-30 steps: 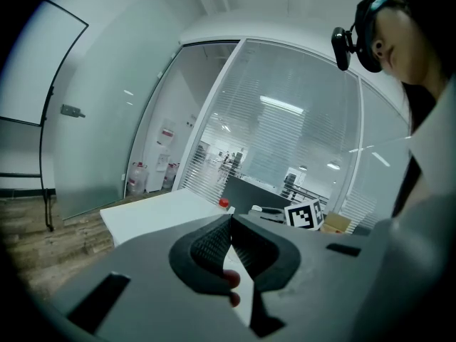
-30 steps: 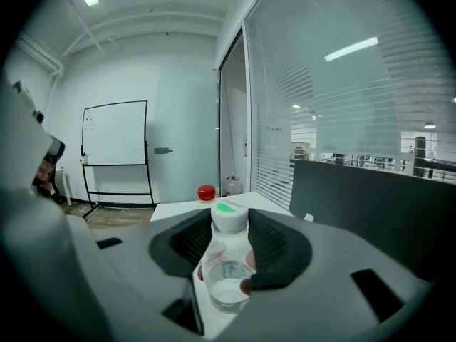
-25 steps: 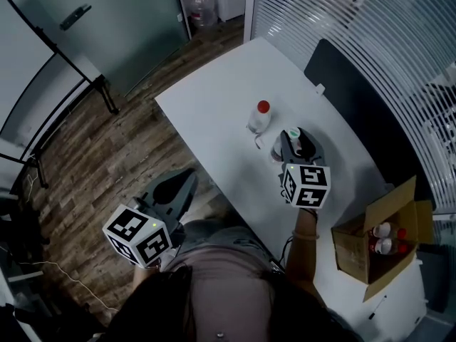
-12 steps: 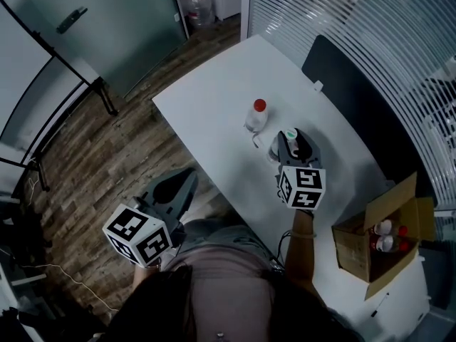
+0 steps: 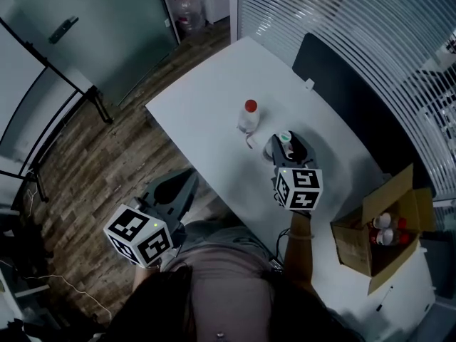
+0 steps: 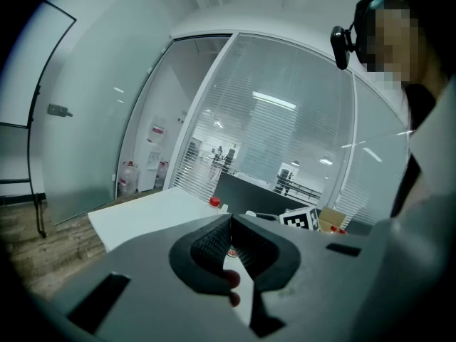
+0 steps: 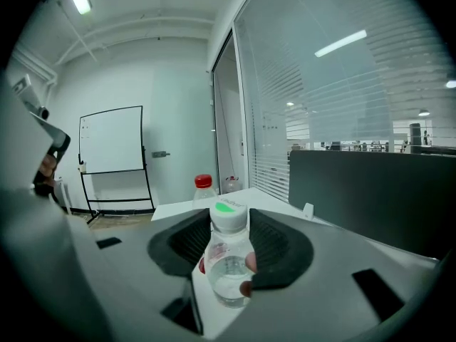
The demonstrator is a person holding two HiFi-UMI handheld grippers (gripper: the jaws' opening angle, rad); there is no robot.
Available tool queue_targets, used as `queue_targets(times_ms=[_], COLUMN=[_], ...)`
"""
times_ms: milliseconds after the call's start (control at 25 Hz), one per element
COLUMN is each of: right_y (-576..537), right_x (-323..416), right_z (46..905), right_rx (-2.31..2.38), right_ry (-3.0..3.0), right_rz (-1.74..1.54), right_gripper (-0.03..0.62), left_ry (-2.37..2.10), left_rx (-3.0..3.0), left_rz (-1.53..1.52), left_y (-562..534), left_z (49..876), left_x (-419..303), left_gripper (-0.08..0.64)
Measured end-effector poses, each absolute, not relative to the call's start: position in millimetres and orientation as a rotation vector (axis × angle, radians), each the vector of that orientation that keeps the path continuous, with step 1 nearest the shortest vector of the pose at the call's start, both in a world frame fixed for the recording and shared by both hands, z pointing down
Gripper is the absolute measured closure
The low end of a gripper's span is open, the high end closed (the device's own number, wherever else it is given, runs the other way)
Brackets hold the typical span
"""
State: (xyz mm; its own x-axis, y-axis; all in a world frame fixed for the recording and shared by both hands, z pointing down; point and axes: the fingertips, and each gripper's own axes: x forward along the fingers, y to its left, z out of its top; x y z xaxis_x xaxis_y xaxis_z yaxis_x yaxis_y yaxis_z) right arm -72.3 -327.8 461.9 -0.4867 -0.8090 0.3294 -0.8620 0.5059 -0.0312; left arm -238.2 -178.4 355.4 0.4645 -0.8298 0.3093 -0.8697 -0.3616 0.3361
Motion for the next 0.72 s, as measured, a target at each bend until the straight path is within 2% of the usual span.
queue_targets(times_ms=[720], right_y=[-307.6], right_x=[-66.8], right_z=[457.0], right_rx=[1.506], right_ry=[-2.412], right_rz=[0.287], right_gripper=[0.417], left_ry=[-1.247], left_rx=[2.393], left_rz=[0.128], left_y=[-188.2], left_z=[349.8], left_x=[-238.8], left_gripper=[0.551])
